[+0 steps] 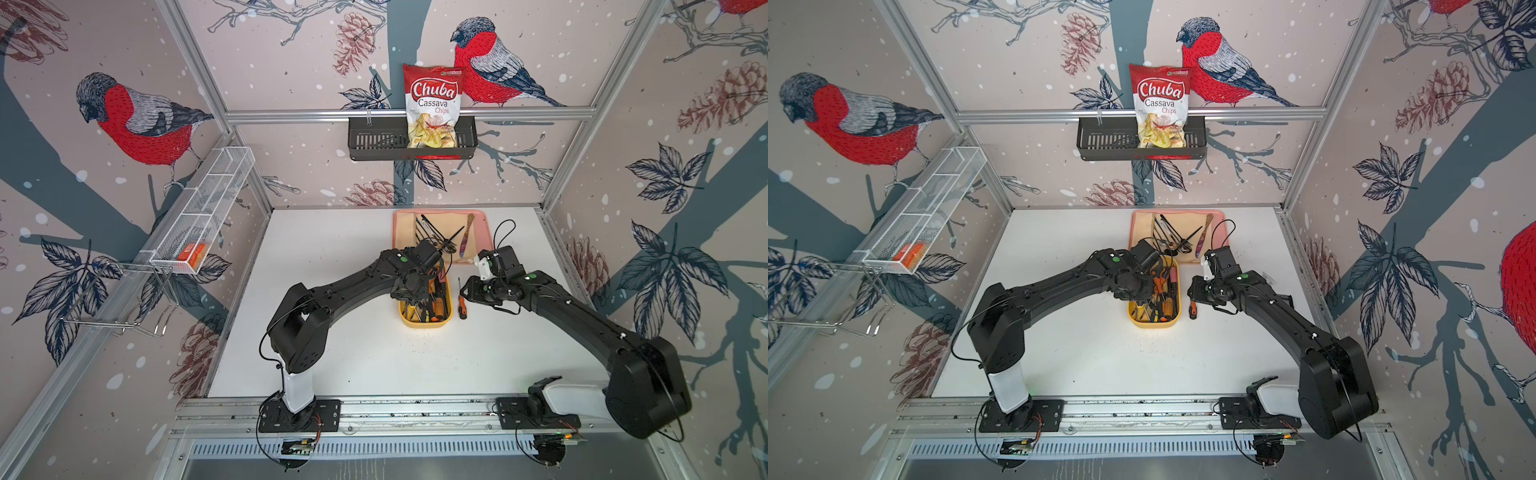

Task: Take out the screwdriver from the storage box
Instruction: Pick up the screwdriver from the storage box, then place the screwdriver at the center of the board.

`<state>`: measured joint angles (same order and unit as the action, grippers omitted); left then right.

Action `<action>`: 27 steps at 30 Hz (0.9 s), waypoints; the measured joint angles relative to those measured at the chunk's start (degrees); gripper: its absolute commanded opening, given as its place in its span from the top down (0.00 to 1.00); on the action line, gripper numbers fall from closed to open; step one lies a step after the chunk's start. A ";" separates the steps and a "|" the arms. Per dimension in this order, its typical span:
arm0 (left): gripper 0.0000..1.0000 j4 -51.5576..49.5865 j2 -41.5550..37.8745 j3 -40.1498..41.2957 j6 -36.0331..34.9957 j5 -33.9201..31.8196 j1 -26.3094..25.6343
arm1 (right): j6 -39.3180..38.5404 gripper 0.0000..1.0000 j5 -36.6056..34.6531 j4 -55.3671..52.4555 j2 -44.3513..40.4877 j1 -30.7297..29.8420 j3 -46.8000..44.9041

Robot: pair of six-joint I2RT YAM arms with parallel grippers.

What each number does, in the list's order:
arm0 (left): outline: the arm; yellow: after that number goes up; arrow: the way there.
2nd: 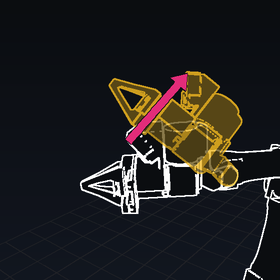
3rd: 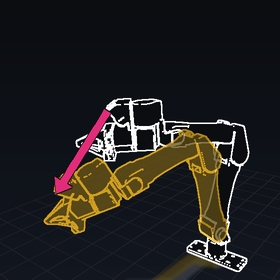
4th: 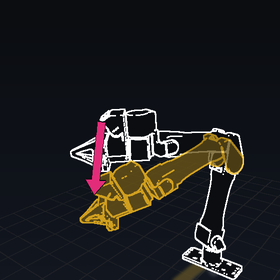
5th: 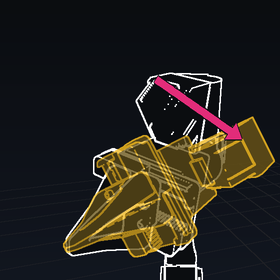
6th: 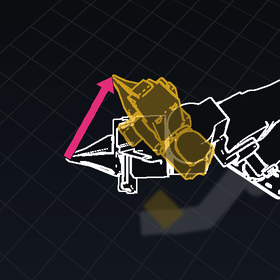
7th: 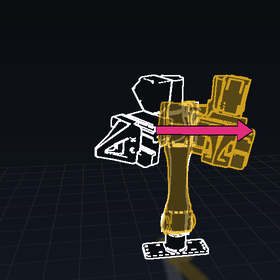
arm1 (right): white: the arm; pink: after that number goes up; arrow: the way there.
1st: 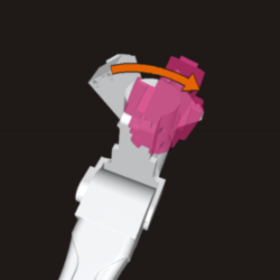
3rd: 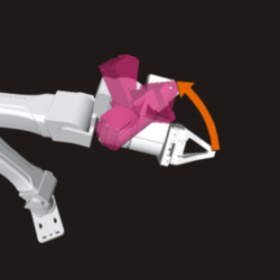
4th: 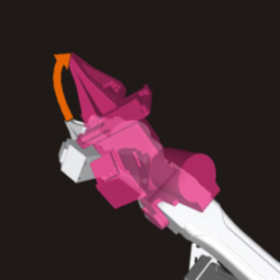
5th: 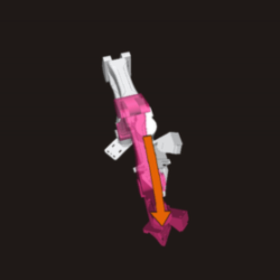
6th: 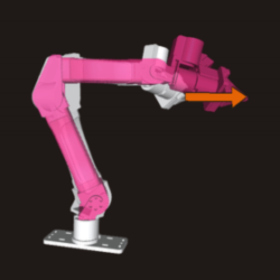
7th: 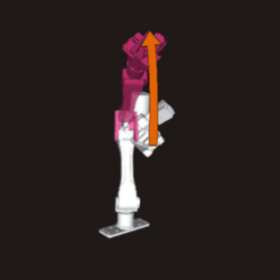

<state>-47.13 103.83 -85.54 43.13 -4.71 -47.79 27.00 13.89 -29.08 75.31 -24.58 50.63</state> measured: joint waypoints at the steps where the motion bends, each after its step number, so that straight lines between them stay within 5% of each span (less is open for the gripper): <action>1: 0.93 0.00 -1.11 0.96 -0.15 0.02 0.59 | 0.02 0.63 0.00 -0.04 0.11 0.00 0.11; 11: 0.92 0.81 -9.40 11.96 -4.48 -0.28 8.81 | 1.66 0.64 -0.61 -0.17 2.14 -0.79 1.75; 27: 0.90 9.01 -3.15 19.34 -10.54 3.78 13.94 | 4.42 0.64 -1.55 -0.07 5.46 -3.78 2.75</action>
<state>-38.13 100.68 -66.19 32.60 -0.93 -33.85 31.42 12.34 -29.15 80.77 -28.36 53.39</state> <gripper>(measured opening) 0.223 0.362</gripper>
